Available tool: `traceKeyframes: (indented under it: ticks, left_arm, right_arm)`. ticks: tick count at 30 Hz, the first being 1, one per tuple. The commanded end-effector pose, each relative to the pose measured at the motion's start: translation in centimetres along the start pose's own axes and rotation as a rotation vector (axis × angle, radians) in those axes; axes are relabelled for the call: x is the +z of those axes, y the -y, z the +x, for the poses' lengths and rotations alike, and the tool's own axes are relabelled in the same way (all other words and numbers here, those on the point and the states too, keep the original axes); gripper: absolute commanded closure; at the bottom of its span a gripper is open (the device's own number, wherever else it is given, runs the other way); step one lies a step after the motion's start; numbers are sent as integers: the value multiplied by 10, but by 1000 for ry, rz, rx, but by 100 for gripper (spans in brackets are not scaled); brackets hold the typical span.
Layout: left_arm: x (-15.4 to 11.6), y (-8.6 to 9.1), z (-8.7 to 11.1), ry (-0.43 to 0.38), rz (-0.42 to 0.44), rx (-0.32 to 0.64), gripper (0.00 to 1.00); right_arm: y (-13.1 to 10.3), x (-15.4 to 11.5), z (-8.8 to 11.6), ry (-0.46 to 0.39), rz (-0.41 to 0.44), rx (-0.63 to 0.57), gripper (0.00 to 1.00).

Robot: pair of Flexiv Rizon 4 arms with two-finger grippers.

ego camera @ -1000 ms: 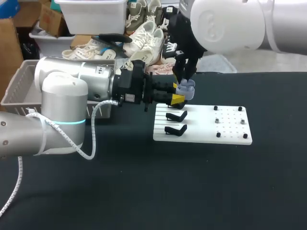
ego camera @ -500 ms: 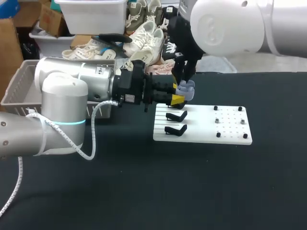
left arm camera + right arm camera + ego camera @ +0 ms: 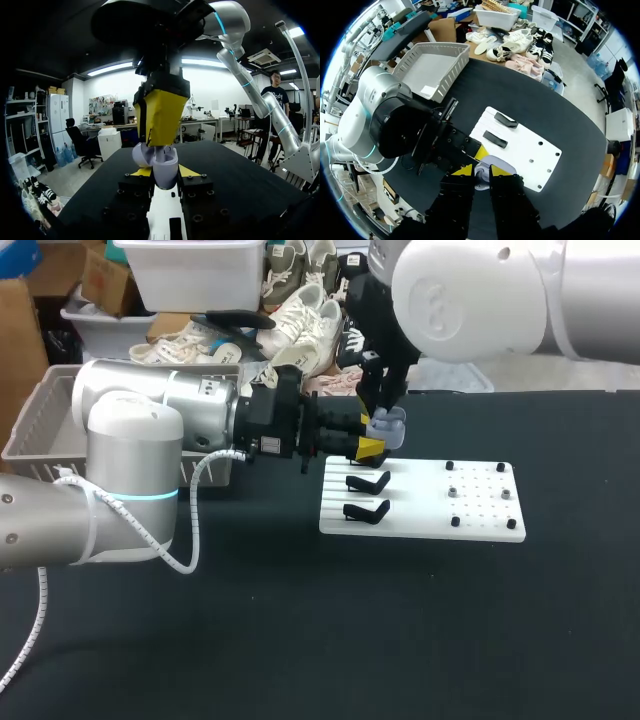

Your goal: Pick up each earbud case from the left stands, insert the matching earbuds, close the lid, and place the case in the box.

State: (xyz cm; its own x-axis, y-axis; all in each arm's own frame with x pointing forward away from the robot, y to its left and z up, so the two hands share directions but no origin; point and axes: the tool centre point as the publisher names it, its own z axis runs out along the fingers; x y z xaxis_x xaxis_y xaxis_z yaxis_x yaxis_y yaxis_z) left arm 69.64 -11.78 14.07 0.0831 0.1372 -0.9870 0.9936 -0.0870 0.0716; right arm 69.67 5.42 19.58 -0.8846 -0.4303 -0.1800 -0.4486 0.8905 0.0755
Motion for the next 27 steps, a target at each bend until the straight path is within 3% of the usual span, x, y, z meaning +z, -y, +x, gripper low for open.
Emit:
traceKeyframes:
  ticks: [1, 27]
  left_arm:
    - [0, 0, -1, 1, 0, 1, 100]
    - [0, 0, -1, 1, 0, 1, 100]
  right_arm:
    - [-6, 0, 5, 15, 26, -13, 100]
    - [-9, -9, 12, 56, 115, -30, 100]
